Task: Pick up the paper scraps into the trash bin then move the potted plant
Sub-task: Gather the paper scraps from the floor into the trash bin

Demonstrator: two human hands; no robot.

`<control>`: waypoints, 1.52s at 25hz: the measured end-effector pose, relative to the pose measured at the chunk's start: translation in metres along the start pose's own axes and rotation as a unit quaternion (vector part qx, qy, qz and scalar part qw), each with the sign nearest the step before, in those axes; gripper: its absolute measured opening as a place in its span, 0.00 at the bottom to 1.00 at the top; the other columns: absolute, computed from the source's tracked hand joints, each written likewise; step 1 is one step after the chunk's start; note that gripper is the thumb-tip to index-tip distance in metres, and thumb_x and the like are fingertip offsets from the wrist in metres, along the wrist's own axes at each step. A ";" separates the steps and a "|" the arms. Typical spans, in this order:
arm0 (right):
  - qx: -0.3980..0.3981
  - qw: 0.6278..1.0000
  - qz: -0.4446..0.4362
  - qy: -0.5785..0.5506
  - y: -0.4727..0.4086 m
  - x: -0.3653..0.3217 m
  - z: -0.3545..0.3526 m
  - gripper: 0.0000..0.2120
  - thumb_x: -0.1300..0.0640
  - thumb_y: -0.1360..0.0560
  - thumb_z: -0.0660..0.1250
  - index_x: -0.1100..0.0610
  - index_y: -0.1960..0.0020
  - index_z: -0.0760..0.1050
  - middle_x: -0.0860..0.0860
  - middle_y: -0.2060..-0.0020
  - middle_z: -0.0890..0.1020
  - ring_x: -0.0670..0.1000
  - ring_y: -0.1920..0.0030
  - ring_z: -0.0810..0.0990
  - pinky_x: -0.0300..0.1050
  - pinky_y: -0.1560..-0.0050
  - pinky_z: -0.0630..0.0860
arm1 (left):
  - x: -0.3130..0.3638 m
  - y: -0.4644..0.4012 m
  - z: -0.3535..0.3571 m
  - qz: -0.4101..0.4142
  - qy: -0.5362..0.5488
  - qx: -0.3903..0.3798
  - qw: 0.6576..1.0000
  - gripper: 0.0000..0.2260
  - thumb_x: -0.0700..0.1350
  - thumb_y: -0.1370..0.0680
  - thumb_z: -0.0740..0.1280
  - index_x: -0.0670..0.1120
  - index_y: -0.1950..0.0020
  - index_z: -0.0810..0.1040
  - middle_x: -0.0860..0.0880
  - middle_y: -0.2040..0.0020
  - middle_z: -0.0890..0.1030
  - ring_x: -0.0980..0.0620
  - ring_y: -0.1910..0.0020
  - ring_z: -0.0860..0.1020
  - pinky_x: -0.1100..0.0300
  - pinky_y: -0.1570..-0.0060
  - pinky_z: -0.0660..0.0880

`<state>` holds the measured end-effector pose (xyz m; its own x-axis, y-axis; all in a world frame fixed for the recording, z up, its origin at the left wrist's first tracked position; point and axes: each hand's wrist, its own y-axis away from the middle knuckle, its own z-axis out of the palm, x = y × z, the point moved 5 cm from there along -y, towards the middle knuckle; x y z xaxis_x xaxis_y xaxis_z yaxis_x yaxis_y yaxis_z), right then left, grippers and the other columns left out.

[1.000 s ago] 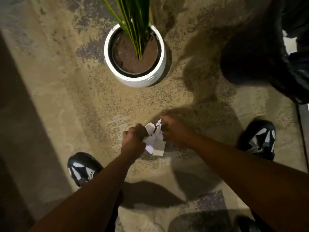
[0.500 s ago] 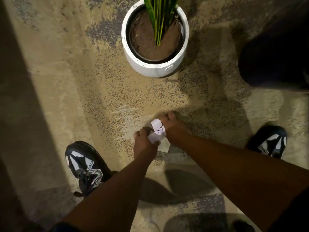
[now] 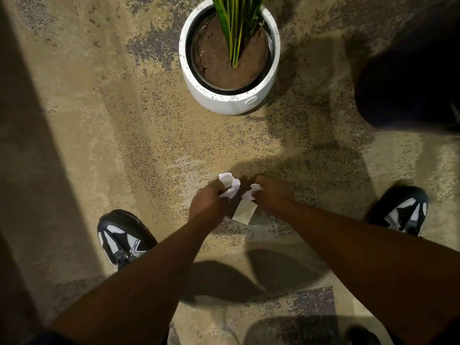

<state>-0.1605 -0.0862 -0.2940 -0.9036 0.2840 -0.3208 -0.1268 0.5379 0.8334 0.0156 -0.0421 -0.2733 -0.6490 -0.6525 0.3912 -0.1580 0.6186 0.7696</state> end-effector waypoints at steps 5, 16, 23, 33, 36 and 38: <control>0.012 0.997 -0.006 -0.071 -0.002 -0.005 -0.009 0.09 0.58 0.22 0.66 0.57 0.44 0.81 0.55 0.49 0.83 0.56 0.47 0.81 0.45 0.50 0.75 | 0.004 -0.009 -0.016 0.052 0.028 -0.032 0.998 0.22 0.44 0.19 0.64 0.55 0.26 0.65 0.49 0.48 0.82 0.50 0.57 0.82 0.59 0.66 0.78; 0.035 0.984 -0.002 -0.177 -0.009 -0.008 -0.013 0.09 0.62 0.23 0.65 0.59 0.48 0.84 0.57 0.54 0.85 0.56 0.53 0.83 0.51 0.51 0.79 | 0.020 -0.039 0.002 0.080 -0.033 0.002 0.996 0.13 0.45 0.19 0.62 0.53 0.34 0.73 0.52 0.35 0.70 0.59 0.58 0.75 0.67 0.65 0.70; 0.057 0.982 0.031 -0.176 -0.005 0.002 -0.013 0.11 0.61 0.21 0.64 0.62 0.43 0.82 0.61 0.49 0.84 0.55 0.53 0.80 0.45 0.56 0.73 | 0.025 -0.038 -0.008 0.122 -0.138 -0.006 0.983 0.09 0.47 0.21 0.68 0.56 0.42 0.77 0.51 0.48 0.81 0.51 0.60 0.80 0.63 0.68 0.70; 0.155 0.871 0.023 -0.466 0.101 -0.047 -0.120 0.08 0.58 0.20 0.66 0.49 0.49 0.82 0.51 0.62 0.85 0.49 0.62 0.80 0.50 0.59 0.77 | 0.139 0.042 -0.069 0.005 0.471 -0.103 0.876 0.06 0.39 0.19 0.67 0.42 0.43 0.81 0.39 0.48 0.85 0.42 0.52 0.81 0.48 0.50 0.78; 0.220 0.767 -0.004 -0.603 0.182 -0.065 -0.204 0.08 0.59 0.19 0.65 0.52 0.46 0.83 0.49 0.53 0.88 0.47 0.52 0.86 0.44 0.50 0.82 | 0.221 0.096 -0.102 0.087 0.519 -0.122 0.841 0.08 0.39 0.19 0.67 0.42 0.42 0.82 0.41 0.46 0.86 0.43 0.46 0.84 0.51 0.45 0.79; 0.239 0.700 -0.019 -0.672 0.226 -0.069 -0.246 0.10 0.60 0.19 0.64 0.52 0.46 0.84 0.50 0.51 0.88 0.49 0.50 0.87 0.41 0.52 0.82 | 0.271 0.130 -0.111 0.108 0.556 -0.126 0.814 0.07 0.41 0.22 0.69 0.49 0.47 0.84 0.46 0.49 0.87 0.48 0.47 0.84 0.56 0.48 0.81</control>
<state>-0.2273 -0.1792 0.0275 0.3399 0.5792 -0.7410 0.3021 0.6789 0.6692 -0.0976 -0.1871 -0.0114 0.4563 -0.6198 0.6385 0.1198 0.7538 0.6461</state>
